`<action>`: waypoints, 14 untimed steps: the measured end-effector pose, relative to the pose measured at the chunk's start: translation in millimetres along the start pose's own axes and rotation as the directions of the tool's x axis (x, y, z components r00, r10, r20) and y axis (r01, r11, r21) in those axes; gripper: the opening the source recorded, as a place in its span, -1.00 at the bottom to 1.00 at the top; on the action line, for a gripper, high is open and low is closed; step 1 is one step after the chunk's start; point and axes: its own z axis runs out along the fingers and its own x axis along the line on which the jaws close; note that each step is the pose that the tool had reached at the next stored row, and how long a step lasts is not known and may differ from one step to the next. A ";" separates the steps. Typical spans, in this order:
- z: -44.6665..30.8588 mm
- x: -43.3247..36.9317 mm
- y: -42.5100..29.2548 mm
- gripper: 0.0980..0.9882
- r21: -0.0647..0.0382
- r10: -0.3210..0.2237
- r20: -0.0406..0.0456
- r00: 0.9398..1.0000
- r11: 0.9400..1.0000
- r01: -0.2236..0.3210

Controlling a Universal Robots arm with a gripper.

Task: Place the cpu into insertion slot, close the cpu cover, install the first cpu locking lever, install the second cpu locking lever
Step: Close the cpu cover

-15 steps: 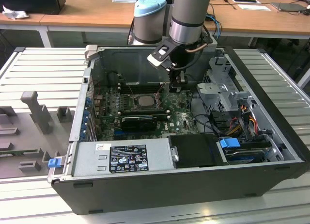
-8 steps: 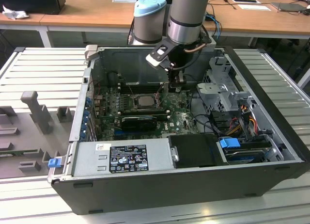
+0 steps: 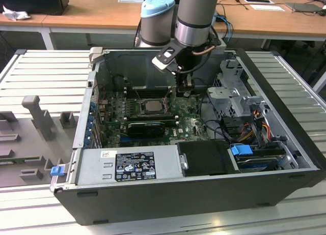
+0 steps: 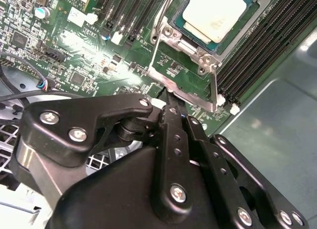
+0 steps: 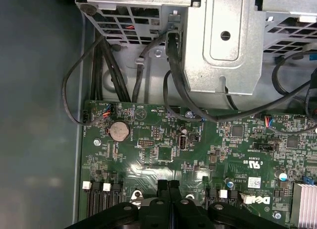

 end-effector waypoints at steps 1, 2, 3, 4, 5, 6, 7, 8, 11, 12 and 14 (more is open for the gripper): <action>0.0 0.0 -0.2 -0.98 0.000 0.000 0.000 1.000 1.000 0.000; 0.0 0.0 -0.4 -0.98 0.000 0.000 0.000 1.000 1.000 0.000; 0.0 0.1 -0.8 -0.98 0.000 0.000 0.000 1.000 1.000 0.000; 0.0 0.1 -1.0 -0.98 0.000 0.000 0.000 1.000 1.000 0.000; 0.0 0.1 -1.3 -0.98 0.000 0.000 0.000 1.000 1.000 0.000; 0.0 0.1 -1.6 -0.98 0.000 0.000 0.000 1.000 1.000 0.000; 0.0 0.1 -1.7 -0.98 0.000 0.000 0.000 1.000 1.000 0.000; 0.0 0.1 -1.9 -0.98 0.000 0.000 0.000 1.000 1.000 0.000; 0.0 0.1 -2.5 -0.98 0.000 0.000 0.000 1.000 1.000 0.000; 0.0 0.2 -2.9 -0.98 0.000 0.000 0.000 1.000 1.000 0.000; 0.0 0.2 -3.3 -0.98 0.000 0.000 0.000 1.000 1.000 0.000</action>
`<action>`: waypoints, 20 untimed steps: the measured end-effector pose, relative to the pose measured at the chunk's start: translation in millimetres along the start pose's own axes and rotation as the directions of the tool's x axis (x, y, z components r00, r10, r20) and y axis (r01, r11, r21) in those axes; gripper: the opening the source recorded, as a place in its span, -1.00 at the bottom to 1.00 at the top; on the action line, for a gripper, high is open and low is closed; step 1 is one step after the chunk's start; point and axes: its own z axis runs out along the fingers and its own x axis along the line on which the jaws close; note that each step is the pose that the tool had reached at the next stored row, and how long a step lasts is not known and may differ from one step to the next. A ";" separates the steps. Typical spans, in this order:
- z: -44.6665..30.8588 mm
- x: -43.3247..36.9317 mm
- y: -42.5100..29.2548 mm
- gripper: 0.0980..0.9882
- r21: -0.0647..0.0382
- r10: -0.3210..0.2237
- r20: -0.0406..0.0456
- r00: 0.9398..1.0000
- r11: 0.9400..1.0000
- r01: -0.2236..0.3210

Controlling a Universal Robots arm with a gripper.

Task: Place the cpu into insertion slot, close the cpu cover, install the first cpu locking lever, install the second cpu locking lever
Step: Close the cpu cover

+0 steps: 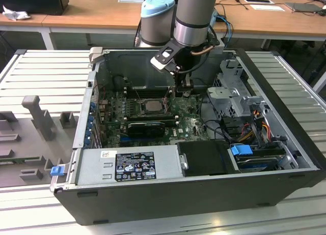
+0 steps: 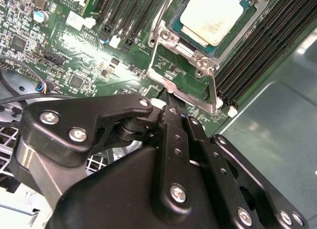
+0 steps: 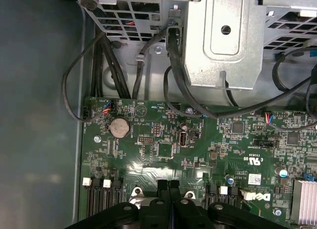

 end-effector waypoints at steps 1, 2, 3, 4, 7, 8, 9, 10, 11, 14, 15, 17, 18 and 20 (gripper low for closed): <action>0.0 0.0 -0.2 -0.98 0.000 0.000 0.000 1.000 1.000 0.000; 0.0 0.0 -0.4 -0.98 0.000 0.000 0.000 1.000 1.000 0.000; 0.0 0.0 -0.6 -0.98 0.000 0.000 0.000 1.000 1.000 0.000; 0.0 0.0 -0.8 -0.98 0.000 0.000 0.000 1.000 1.000 0.000; 0.0 0.1 -1.6 -0.98 0.000 0.000 0.000 1.000 1.000 0.000; 0.0 0.1 -1.8 -0.98 0.000 0.000 0.000 1.000 1.000 0.000; 0.0 0.1 -1.9 -0.98 0.000 0.000 0.000 1.000 1.000 0.000; 0.0 0.1 -2.1 -0.98 0.000 0.000 0.000 1.000 1.000 0.000; 0.0 0.1 -2.3 -0.98 0.000 0.000 0.000 1.000 1.000 0.000; 0.0 0.2 -3.1 -0.98 0.000 0.000 0.000 1.000 1.000 0.000; 0.0 0.2 -3.2 -0.98 0.000 0.000 0.000 1.000 1.000 0.000; 0.1 0.2 -3.7 -0.98 0.000 0.000 0.000 1.000 1.000 0.000; 0.1 0.2 -4.0 -0.98 0.000 0.000 0.000 1.000 1.000 0.000; 0.1 0.2 -4.3 -0.98 0.000 0.000 0.000 1.000 1.000 0.000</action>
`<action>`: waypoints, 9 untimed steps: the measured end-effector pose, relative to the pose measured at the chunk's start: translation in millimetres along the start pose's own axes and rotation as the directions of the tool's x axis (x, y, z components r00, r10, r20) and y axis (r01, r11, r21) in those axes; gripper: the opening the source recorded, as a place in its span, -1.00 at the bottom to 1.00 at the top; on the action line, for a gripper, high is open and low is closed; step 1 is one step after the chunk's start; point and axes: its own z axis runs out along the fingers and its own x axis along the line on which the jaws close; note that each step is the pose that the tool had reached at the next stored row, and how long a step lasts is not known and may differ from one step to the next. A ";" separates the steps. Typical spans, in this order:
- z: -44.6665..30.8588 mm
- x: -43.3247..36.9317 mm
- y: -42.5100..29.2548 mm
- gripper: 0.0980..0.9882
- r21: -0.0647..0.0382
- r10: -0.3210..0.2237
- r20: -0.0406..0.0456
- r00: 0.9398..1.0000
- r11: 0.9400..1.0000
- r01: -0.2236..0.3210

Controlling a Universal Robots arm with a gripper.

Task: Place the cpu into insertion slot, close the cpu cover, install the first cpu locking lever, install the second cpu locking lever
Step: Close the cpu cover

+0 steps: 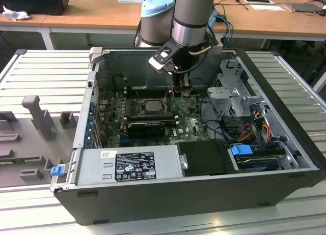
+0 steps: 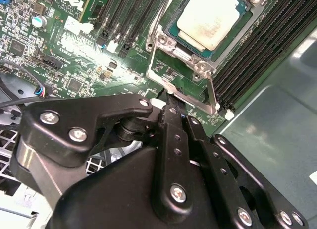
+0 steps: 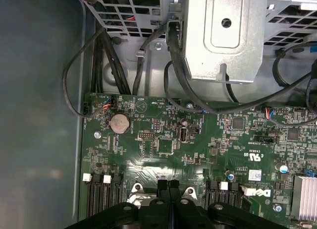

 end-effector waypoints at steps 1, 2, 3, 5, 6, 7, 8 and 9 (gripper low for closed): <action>0.0 0.0 -0.3 -0.98 0.000 0.000 0.000 1.000 1.000 0.000; 0.0 0.0 -0.5 -0.98 0.000 0.000 0.000 1.000 1.000 0.000; 0.0 0.0 -0.6 -0.98 0.000 0.000 0.000 1.000 1.000 0.000; 0.0 0.1 -0.9 -0.98 0.000 0.000 0.000 1.000 1.000 0.000; 0.0 0.1 -1.5 -0.98 0.000 0.000 0.000 1.000 1.000 0.000; 0.0 0.1 -2.1 -0.98 0.000 0.000 0.000 1.000 1.000 0.000; 0.1 0.2 -3.3 -0.98 0.000 0.000 0.000 1.000 1.000 0.000; 0.1 0.3 -4.6 -0.98 0.000 0.000 0.000 1.000 1.000 0.000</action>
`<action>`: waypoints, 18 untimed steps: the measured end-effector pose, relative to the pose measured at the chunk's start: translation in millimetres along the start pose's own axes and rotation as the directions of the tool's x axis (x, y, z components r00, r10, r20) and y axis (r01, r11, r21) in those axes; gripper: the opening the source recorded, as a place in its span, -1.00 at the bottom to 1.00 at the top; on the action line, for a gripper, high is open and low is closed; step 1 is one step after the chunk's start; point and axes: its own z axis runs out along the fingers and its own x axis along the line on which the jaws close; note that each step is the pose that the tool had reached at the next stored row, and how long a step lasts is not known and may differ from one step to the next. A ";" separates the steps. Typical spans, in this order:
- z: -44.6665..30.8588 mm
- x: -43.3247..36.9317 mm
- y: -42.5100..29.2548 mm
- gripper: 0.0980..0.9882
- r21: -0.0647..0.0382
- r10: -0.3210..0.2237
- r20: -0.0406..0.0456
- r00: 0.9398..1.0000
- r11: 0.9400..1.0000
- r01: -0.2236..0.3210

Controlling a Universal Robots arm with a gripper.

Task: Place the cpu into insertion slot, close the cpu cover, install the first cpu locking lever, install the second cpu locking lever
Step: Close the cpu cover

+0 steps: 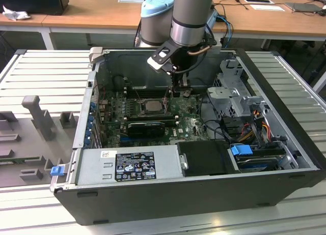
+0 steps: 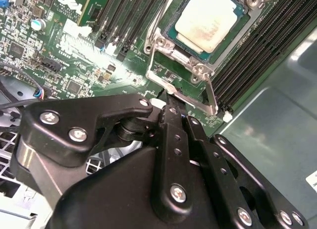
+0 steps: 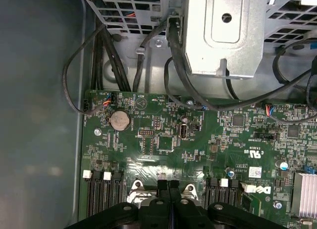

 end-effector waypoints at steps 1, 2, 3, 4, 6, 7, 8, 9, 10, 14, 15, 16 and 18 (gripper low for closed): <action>0.0 0.0 -1.3 -0.98 0.000 0.000 0.000 1.000 1.000 0.000; 0.0 0.1 -2.1 -0.98 -0.001 0.000 0.000 1.000 1.000 0.000; 0.1 0.2 -3.5 -0.98 -0.001 0.000 0.000 1.000 1.000 0.000; 0.1 0.4 -7.8 -0.98 -0.003 0.000 0.000 1.000 1.000 0.000; 0.2 0.6 -11.6 -0.98 -0.005 0.000 0.000 1.000 1.000 0.000; 0.2 0.7 -12.9 -0.98 -0.005 0.000 0.000 1.000 1.000 0.000; 0.3 0.8 -14.1 -0.98 -0.006 0.000 0.000 1.000 1.000 0.000; 0.4 0.8 -16.1 -0.98 -0.008 0.000 0.000 1.000 1.000 0.000; 0.8 0.9 -17.8 -0.98 -0.014 0.000 0.001 1.000 1.000 0.000; 7.9 1.0 -24.1 -0.98 -0.019 -0.001 0.001 1.000 1.000 0.001; 10.6 1.1 -26.5 -0.98 -0.019 -0.002 0.001 1.000 1.000 0.002; 13.0 1.3 -30.6 -0.98 -0.019 -0.006 0.000 1.000 1.000 0.006; 14.8 1.7 -36.9 -0.98 -0.019 -0.009 -0.001 1.000 1.000 0.009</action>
